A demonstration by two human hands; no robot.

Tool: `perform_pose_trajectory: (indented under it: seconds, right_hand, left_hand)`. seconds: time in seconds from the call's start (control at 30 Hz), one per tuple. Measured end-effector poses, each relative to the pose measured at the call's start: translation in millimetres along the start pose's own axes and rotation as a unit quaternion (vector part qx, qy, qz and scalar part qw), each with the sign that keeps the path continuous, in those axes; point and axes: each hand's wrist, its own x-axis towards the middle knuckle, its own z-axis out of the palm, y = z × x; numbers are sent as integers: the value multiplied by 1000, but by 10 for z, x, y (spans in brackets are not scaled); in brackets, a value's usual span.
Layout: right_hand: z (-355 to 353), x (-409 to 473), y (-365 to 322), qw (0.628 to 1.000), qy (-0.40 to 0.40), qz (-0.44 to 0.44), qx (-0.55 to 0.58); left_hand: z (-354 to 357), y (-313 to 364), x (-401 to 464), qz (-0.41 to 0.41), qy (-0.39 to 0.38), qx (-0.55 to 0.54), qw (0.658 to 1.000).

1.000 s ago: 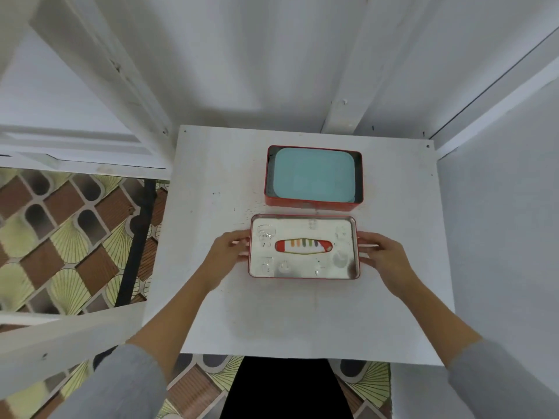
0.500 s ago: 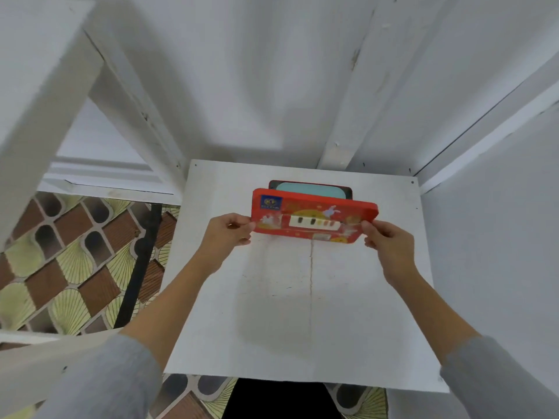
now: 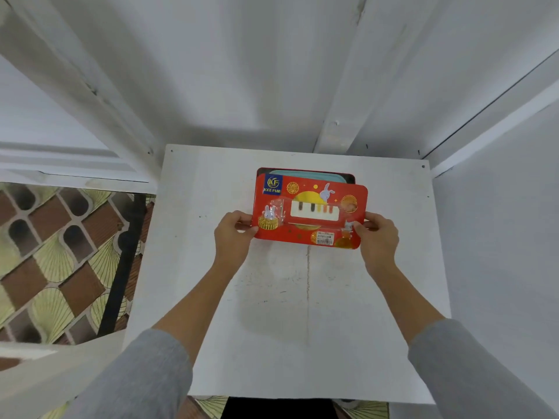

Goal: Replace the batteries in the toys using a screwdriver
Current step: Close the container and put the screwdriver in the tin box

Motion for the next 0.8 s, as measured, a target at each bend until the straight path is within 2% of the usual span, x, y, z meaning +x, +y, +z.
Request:
perform_pose_trajectory:
  seconds: [0.17, 0.4, 0.53, 0.6, 0.67, 0.8]
  right_hand:
    - [87, 154, 50, 1000, -2, -21, -5]
    - [163, 328, -103, 997, -14, -59, -42]
    - [203, 373, -71, 989, -40, -100, -97]
    - [211, 386, -46, 980, -77, -140, -120]
    - [212, 426, -71, 965, -116, -169, -165]
    - [204, 534, -140, 959, -156, -161, -174]
  left_hand:
    - [58, -28, 113, 17, 36, -14, 999]
    - [124, 28, 239, 7, 41, 0, 999]
    - [137, 22, 318, 53, -41, 54, 996]
    - [142, 71, 387, 83, -97, 99, 987]
    - [132, 129, 484, 79, -130, 115, 982]
    - [86, 133, 625, 84, -166, 111, 976]
